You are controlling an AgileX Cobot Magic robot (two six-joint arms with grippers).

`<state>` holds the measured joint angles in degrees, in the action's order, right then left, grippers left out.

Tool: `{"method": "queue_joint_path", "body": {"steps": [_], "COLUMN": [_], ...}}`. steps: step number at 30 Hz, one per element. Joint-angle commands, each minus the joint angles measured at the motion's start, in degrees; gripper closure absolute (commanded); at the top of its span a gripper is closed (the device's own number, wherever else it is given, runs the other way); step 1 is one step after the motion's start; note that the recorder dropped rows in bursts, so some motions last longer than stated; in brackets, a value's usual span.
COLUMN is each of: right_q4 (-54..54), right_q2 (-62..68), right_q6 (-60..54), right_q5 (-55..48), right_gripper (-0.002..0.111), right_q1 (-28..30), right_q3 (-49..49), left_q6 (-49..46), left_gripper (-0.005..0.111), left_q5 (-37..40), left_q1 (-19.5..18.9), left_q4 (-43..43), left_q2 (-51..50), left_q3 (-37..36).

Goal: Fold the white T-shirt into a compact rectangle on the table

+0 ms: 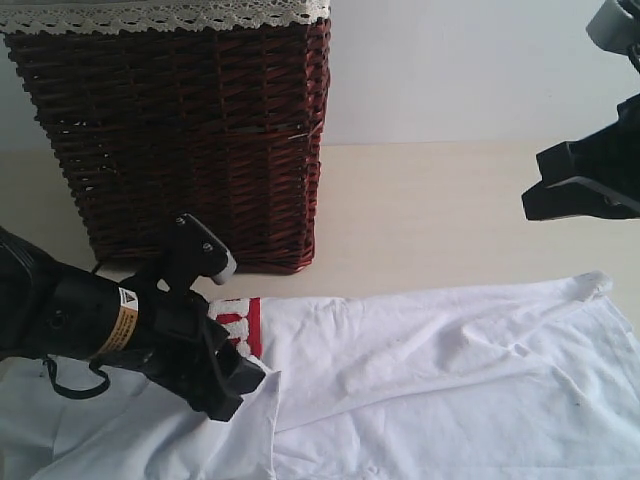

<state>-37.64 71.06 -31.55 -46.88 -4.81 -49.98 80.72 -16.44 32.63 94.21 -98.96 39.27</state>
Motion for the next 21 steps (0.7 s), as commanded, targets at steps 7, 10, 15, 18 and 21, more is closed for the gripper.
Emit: {"method": "queue_joint_path", "body": {"steps": [7,10,15,18,21], "right_q4": [0.25,0.25,0.25,0.25,0.25], "right_q2": [-0.42,-0.42,-0.42,-0.42,-0.42], "right_q6": [-0.19,-0.19,-0.08,-0.07,-0.18], "right_q5": [0.07,0.07,0.07,-0.08,-0.07], "right_gripper": [0.108,0.108,0.108,0.108,0.108], "right_q1": [0.14,0.14,0.14,0.14,0.14], "right_q3": [-0.17,-0.17,-0.17,-0.17,-0.17], "left_q6": [10.39,10.34,11.57,12.79,13.31], "left_gripper": [0.075,0.092,0.107,0.107,0.107], "left_q5": [9.18,3.48,-3.07,-0.04,7.81], "left_q1": [0.16,0.16,0.16,0.16,0.16], "left_q4": [-0.77,0.25,0.60,0.60,-1.08], "left_q2": [5.18,7.71,9.11,7.52,4.18], "left_q3": [-0.80,-1.85,-4.80,-7.59,-9.66]}}
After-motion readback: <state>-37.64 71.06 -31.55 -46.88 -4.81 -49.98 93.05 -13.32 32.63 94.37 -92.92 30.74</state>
